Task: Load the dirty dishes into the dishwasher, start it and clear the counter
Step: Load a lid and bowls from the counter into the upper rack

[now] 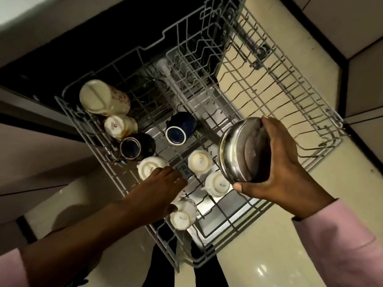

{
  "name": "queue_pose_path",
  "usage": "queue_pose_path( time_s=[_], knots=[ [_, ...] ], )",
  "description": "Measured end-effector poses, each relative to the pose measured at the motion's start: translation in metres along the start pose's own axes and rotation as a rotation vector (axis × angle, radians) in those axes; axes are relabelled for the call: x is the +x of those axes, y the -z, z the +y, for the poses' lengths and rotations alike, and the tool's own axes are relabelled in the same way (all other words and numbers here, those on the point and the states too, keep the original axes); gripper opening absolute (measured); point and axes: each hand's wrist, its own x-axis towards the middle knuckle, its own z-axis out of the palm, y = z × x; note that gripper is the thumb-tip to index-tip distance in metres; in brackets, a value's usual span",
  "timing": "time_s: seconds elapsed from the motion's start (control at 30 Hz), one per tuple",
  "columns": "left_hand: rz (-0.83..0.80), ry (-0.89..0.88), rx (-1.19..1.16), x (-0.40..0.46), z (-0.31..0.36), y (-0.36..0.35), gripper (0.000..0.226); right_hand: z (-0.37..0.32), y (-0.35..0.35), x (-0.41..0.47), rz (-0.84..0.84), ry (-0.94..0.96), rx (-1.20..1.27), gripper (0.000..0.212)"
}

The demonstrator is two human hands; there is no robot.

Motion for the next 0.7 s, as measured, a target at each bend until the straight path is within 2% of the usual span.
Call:
queue_pose_path(
  time_s=[0.1, 0.3, 0.47, 0.6, 0.7],
  knots=[
    [0.1, 0.048, -0.02, 0.007, -0.002, 0.0, 0.08, 0.014, -0.002, 0.002, -0.019, 0.005, -0.244, 0.131],
    [0.167, 0.067, -0.046, 0.018, -0.002, -0.009, 0.082, 0.053, -0.026, 0.03, -0.259, 0.09, -0.648, 0.131],
    [0.207, 0.028, -0.04, 0.019, 0.008, -0.012, 0.079, 0.066, -0.037, 0.057, -0.364, 0.237, -0.847, 0.132],
    [0.235, 0.014, -0.05, 0.021, 0.016, -0.018, 0.089, 0.064, -0.044, 0.054, -0.358, 0.228, -0.93, 0.131],
    [0.243, 0.0, -0.028, 0.024, 0.021, -0.021, 0.086, 0.069, -0.046, 0.048, -0.357, 0.185, -0.902, 0.136]
  ],
)
